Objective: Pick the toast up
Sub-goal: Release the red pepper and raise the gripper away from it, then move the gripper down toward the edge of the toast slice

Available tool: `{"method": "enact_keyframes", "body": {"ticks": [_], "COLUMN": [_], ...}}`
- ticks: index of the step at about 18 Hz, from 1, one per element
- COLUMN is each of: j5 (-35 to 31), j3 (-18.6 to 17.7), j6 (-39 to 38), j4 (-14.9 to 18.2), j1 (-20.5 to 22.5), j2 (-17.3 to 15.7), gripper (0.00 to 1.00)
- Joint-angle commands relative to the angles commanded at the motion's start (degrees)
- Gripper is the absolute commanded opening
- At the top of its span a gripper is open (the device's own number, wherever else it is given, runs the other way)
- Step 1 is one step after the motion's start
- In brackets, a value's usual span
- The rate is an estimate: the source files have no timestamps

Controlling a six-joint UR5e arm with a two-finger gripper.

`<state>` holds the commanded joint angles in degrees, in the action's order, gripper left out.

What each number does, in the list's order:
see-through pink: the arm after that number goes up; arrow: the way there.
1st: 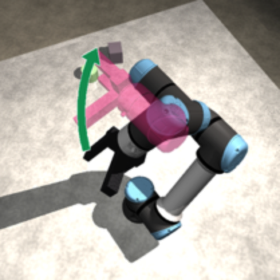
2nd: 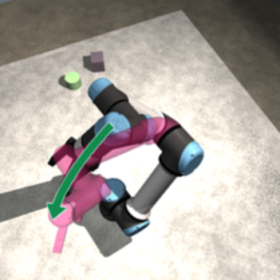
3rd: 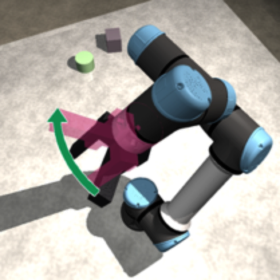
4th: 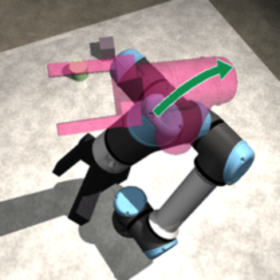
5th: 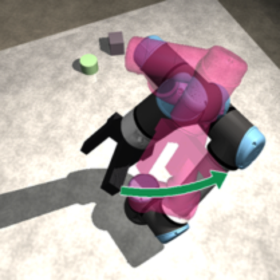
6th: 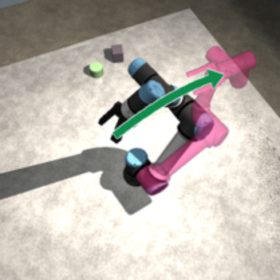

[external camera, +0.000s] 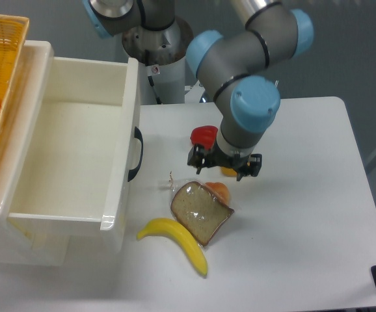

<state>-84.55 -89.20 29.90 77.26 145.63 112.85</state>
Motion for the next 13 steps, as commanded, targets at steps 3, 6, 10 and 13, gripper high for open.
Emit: {"method": "enact_keyframes", "body": {"ticks": [3,6,10,13], "j5": [0.0,1.0,4.1,4.7], "j3": [0.1,0.2,0.6,0.6], "j6": [-0.4,-1.4,-6.6,-6.9], "j4": [-0.1,-0.2,-2.9,-5.4], "j1": [1.1,2.5,4.3,4.5], "j2": [1.8,2.5,4.5,5.6], "gripper": [1.00,1.00,1.00,1.00]}}
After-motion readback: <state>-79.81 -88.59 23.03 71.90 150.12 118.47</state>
